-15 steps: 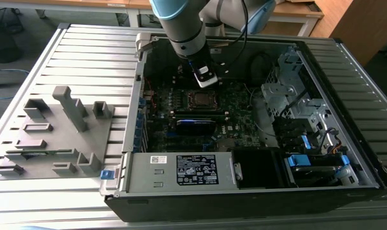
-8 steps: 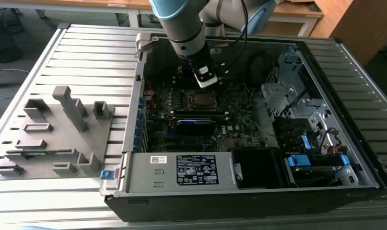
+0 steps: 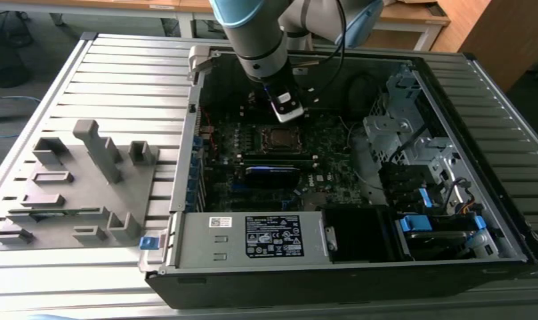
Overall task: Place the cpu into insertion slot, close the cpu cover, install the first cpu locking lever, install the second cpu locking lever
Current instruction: 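Install the first cpu locking lever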
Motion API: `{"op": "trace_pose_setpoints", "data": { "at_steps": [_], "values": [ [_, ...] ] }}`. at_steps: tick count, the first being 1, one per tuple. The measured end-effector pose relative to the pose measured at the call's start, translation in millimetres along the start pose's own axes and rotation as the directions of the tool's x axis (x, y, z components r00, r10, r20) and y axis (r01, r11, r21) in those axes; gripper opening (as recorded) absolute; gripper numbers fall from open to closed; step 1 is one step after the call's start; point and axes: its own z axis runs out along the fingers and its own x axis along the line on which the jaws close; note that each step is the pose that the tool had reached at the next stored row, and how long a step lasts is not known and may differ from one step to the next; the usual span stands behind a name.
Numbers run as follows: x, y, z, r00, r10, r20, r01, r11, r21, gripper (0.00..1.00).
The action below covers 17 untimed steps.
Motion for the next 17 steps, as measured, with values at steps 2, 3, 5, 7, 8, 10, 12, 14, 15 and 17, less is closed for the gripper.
{"op": "trace_pose_setpoints", "data": {
  "at_steps": [2,3,5,7,8,10,12,14,15,17],
  "values": [
    [-0.2,0.0,0.2,1.0,0.005,0.0014,-0.005,1.0,0.0016,0.11],
    [-0.2,0.0,0.4,1.0,0.007,0.0021,-0.007,1.0,0.0025,0.11],
    [0.1,-0.2,1.0,0.9999,0.012,0.0032,-0.012,0.9999,0.0038,0.11],
    [0.2,-0.4,1.5,0.9999,0.015,0.0041,-0.015,0.9999,0.0052,0.11],
    [0.3,-0.3,1.6,0.9998,0.017,0.0048,-0.017,0.9998,0.0059,0.11],
    [0.5,0.4,1.8,0.9998,0.02,0.0057,-0.02,0.9998,0.0068,0.11],
    [0.9,1.9,2.0,0.9997,0.022,0.0062,-0.022,0.9997,0.0074,0.11],
    [1.5,4.0,2.5,0.9997,0.023,0.0067,-0.023,0.9997,0.008,0.11],
    [1.8,5.0,2.7,0.9997,0.023,0.0069,-0.023,0.9997,0.0085,0.11],
    [2.1,6.1,3.0,0.9997,0.025,0.0073,-0.025,0.9997,0.0089,0.11]
  ]
}}
